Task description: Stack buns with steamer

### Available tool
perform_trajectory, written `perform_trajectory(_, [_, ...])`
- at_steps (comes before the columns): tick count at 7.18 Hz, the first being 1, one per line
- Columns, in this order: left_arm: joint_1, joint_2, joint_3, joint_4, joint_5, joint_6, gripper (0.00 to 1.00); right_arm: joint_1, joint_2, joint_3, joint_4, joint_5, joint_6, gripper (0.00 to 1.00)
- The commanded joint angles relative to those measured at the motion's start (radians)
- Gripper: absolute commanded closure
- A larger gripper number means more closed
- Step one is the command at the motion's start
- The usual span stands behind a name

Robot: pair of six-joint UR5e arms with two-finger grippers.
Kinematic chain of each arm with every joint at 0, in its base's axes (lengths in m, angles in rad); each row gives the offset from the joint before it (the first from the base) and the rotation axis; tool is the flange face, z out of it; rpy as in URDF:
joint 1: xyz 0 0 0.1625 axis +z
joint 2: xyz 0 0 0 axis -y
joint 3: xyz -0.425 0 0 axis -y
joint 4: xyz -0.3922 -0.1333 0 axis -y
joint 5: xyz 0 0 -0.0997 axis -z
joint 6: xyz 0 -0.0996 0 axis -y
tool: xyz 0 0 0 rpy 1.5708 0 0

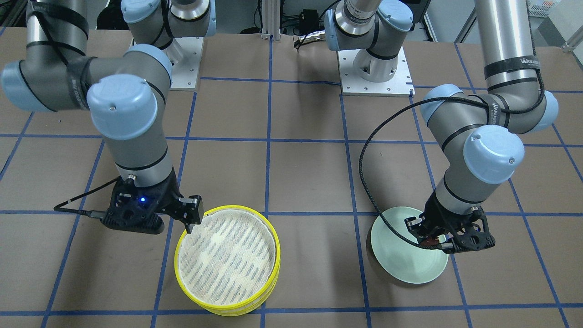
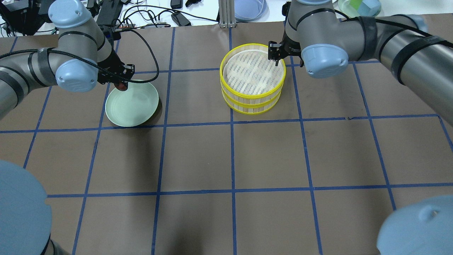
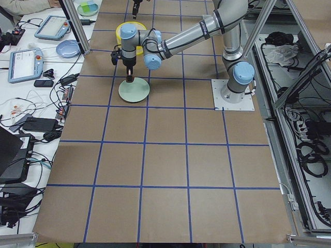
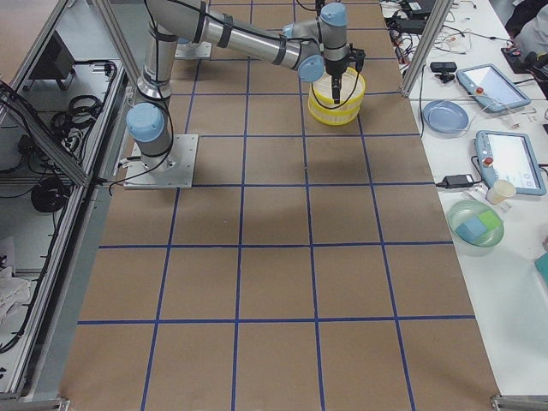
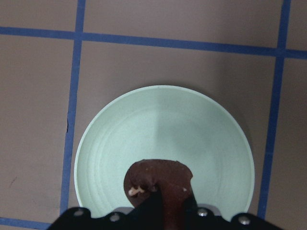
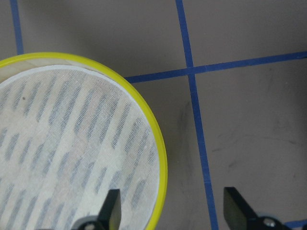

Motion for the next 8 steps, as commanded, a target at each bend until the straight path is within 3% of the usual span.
perform_trajectory(1, [-0.085,0.019,0.054,0.010,-0.069,-0.233,1.00,0.001,-0.167,0.000,0.270,0.059,-0.041,0.00])
perform_trajectory(3, [-0.150,0.019,0.083,0.068,-0.147,-0.474,1.00,0.004,-0.302,-0.002,0.470,0.052,-0.109,0.00])
perform_trajectory(6, [-0.211,-0.013,0.068,0.347,-0.388,-0.905,1.00,0.002,-0.337,-0.012,0.532,0.017,-0.173,0.00])
perform_trajectory(8, [-0.298,-0.064,0.066,0.413,-0.390,-1.086,1.00,0.001,-0.327,-0.011,0.504,0.019,-0.215,0.00])
